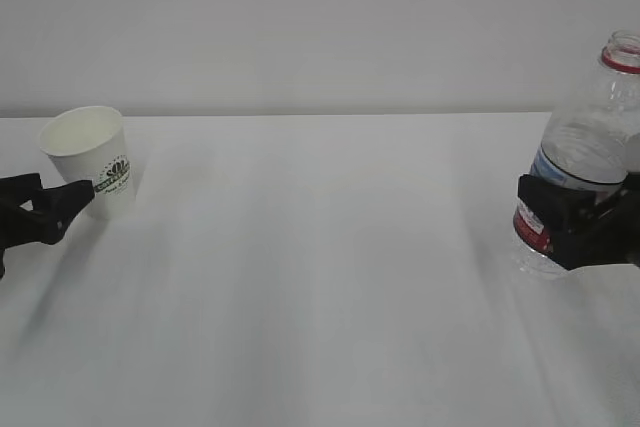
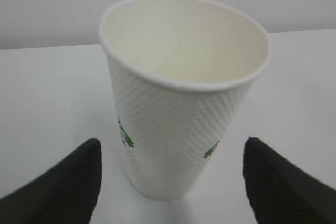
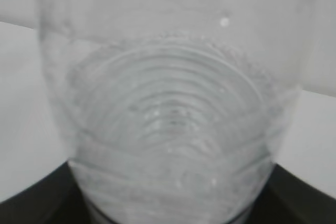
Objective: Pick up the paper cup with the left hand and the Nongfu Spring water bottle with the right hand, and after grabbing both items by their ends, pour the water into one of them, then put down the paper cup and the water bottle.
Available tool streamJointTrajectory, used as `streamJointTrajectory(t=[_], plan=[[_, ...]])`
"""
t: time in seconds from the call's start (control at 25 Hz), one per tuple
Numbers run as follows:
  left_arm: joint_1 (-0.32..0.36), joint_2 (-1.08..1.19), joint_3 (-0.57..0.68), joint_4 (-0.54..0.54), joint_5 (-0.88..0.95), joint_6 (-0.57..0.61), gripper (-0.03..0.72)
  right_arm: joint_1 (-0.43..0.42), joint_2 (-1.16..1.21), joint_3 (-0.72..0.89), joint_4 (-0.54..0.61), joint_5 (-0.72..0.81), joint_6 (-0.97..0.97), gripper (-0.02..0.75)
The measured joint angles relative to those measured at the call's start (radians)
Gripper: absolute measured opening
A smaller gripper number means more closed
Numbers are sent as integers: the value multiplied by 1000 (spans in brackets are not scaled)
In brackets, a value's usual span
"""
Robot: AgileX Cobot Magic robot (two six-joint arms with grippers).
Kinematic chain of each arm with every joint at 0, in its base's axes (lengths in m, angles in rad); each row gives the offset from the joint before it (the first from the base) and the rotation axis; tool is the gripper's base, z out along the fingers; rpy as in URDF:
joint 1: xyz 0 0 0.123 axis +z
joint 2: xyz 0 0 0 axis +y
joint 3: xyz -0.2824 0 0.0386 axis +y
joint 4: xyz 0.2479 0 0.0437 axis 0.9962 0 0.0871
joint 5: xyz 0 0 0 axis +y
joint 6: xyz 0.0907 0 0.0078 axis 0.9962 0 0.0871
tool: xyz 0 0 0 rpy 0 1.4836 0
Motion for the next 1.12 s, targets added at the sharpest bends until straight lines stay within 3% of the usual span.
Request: streamJointTrajectory(t=[0.32, 1.12], plan=[[0, 2, -42, 10, 69, 34, 609, 0, 0, 0, 0, 0, 2, 504], [0, 153, -142, 57, 32, 55, 605, 0, 0, 0, 0, 0, 2, 504]])
